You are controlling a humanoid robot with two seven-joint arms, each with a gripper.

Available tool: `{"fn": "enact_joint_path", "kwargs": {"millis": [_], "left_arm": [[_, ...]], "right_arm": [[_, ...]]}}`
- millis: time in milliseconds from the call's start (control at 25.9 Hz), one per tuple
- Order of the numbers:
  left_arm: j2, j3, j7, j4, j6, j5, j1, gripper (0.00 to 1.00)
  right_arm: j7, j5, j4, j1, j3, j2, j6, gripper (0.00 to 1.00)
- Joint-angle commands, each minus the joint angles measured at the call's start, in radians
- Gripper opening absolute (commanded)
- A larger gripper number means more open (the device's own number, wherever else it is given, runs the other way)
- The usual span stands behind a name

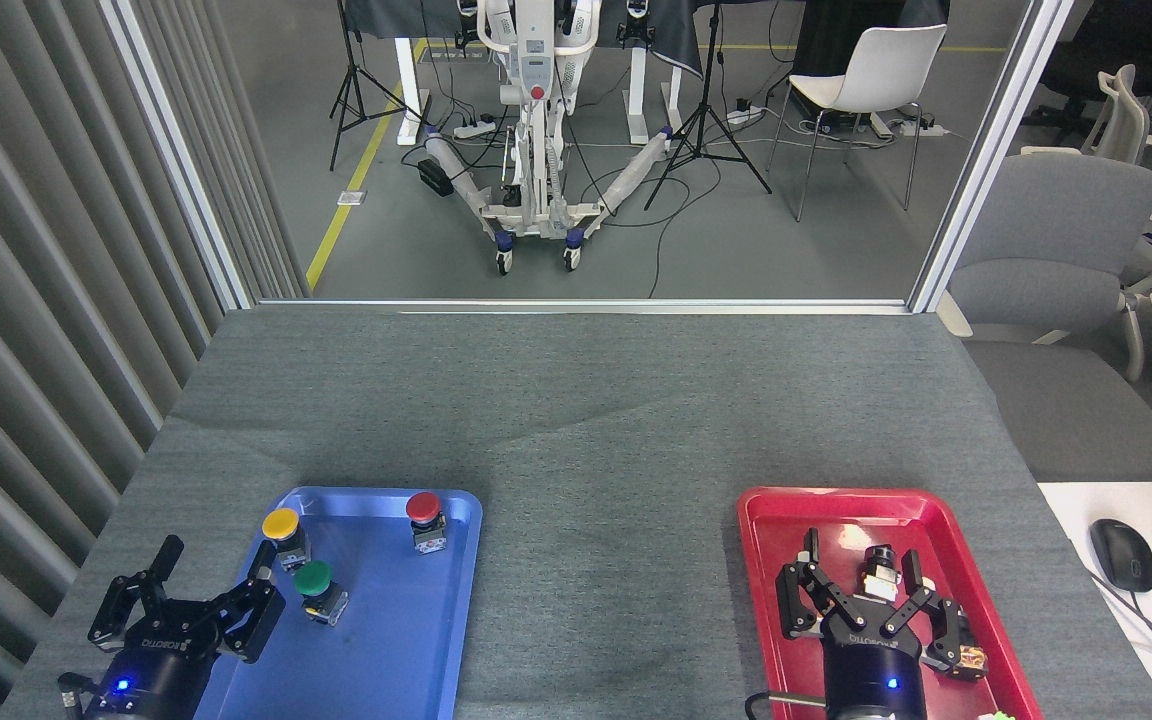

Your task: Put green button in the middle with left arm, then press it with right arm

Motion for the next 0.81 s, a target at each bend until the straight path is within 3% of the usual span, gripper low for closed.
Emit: {"fn": "enact_joint_path", "kwargs": {"millis": [0,154,772], "left_arm": [[0.000,-0.001,0.001,-0.026,-0.004,0.005,0.005,0.99],[-0.001,0.000,0.015,-0.030,-0.051,0.003,0.003,0.99],[0.005,-0.003,0.028,-0.037,-0.057,-0.003,0.006,0.99]], "right_arm": [[0.001,0.000,0.000,0.000,0.000,0.000,0.000,1.00],[0.001,0.000,0.000,0.000,0.000,-0.002,0.000,1.00],[-0.001,0.000,0.000,-0.001,0.000,0.000,0.000,1.00]]}}
